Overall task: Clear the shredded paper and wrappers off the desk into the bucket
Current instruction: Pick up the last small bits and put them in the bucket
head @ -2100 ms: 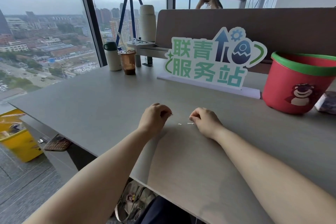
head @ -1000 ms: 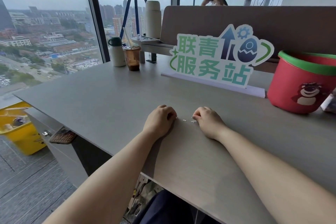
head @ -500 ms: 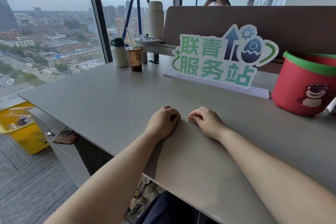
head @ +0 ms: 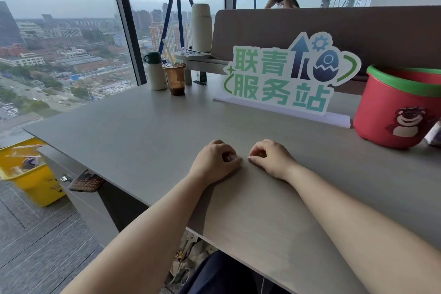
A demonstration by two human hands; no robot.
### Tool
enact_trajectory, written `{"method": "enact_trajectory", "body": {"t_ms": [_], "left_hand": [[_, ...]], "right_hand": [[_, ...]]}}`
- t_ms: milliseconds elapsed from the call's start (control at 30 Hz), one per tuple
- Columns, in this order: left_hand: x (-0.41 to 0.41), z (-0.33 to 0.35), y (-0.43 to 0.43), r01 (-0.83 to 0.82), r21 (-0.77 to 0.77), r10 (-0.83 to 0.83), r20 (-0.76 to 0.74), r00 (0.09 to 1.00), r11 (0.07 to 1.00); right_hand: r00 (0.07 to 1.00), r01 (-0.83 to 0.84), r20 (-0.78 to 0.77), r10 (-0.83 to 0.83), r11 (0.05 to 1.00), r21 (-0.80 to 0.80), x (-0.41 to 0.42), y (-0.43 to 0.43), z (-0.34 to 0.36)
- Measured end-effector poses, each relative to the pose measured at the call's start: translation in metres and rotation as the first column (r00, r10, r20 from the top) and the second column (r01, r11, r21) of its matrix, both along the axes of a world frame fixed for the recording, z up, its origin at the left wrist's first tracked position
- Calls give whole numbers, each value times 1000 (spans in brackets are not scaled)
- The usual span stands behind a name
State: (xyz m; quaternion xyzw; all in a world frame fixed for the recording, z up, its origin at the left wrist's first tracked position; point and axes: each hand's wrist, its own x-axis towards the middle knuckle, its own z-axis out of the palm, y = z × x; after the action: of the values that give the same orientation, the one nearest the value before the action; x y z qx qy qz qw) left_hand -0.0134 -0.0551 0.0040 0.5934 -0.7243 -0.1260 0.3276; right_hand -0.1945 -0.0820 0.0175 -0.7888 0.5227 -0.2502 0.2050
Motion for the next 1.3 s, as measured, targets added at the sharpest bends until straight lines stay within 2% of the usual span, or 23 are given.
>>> {"method": "enact_trajectory", "body": {"t_ms": [300,533,800,967,1167,1300], "left_hand": [[2,-3,-4,27,-29,-27,12,1000,999],[0,-4,-6,32,-56,-29,53,998,998],[-1,-2,-5,34,-78,-26,103,994,996],[-2,-1,-4,26,-72,-19,96,995,997],[-2,1,-5,22,-51,-17,100,995,998],[-3,3,-6,33,-35,-28,119,993,999]], "right_hand": [[998,-61,26,60,996,67,-24,1,6],[995,-2,95,4,1000,-22,-19,4,-4],[1000,14,-5,-15,991,-133,-10,8,-4],[987,66,-133,-92,981,-183,-4,9,-5],[982,92,-155,-110,988,-121,-2,7,-5],[992,114,-53,-116,993,-33,-6,1,-1]]}}
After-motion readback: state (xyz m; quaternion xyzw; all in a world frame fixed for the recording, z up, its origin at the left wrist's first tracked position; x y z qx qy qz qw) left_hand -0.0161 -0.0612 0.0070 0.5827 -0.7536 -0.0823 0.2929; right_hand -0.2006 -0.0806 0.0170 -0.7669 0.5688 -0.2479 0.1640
